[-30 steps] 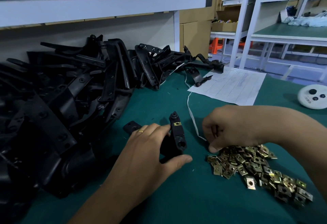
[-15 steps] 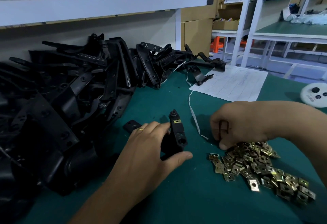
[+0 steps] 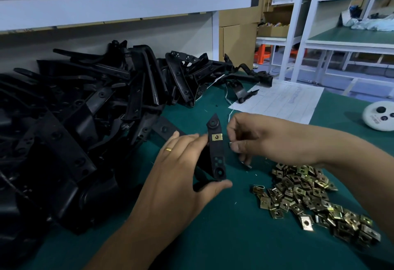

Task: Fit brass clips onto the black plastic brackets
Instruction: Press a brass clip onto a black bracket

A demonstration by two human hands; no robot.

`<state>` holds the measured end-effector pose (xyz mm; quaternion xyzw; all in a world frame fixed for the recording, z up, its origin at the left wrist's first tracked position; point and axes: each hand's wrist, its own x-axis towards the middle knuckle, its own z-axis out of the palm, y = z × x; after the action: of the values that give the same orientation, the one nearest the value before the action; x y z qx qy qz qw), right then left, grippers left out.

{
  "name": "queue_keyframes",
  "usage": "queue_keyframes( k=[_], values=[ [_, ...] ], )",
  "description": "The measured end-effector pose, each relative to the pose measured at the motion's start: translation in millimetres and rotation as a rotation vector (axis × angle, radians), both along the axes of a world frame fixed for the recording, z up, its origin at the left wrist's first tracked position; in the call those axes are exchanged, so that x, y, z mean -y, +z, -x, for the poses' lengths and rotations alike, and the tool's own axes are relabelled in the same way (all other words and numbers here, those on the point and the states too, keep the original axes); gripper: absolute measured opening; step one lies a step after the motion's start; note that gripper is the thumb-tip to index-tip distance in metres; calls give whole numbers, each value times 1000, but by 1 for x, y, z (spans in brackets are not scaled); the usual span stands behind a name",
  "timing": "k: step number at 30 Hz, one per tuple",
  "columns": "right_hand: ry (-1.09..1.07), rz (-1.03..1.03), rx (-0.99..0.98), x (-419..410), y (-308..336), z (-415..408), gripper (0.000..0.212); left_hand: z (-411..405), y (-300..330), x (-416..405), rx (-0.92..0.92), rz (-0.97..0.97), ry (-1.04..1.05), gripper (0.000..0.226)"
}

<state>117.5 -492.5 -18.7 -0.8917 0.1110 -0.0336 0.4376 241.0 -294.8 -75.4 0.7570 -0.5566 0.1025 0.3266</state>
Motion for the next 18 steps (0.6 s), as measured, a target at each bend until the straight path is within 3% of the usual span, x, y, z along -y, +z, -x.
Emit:
queue_keyframes(
  k=[4, 9, 12, 18],
  values=[
    [-23, -297, 182, -10, 1, -8, 14, -1, 3, 0, 31, 94, 81, 79],
    [-21, -737, 252, -18, 2, -14, 16, -2, 6, -1, 8, 158, 104, 75],
    [-38, -774, 260, -19, 3, -15, 15, -1, 6, -2, -10, 190, 115, 74],
    [-80, -624, 266, -22, -2, -16, 23, 1, 8, -4, -82, 156, 160, 76]
  ],
)
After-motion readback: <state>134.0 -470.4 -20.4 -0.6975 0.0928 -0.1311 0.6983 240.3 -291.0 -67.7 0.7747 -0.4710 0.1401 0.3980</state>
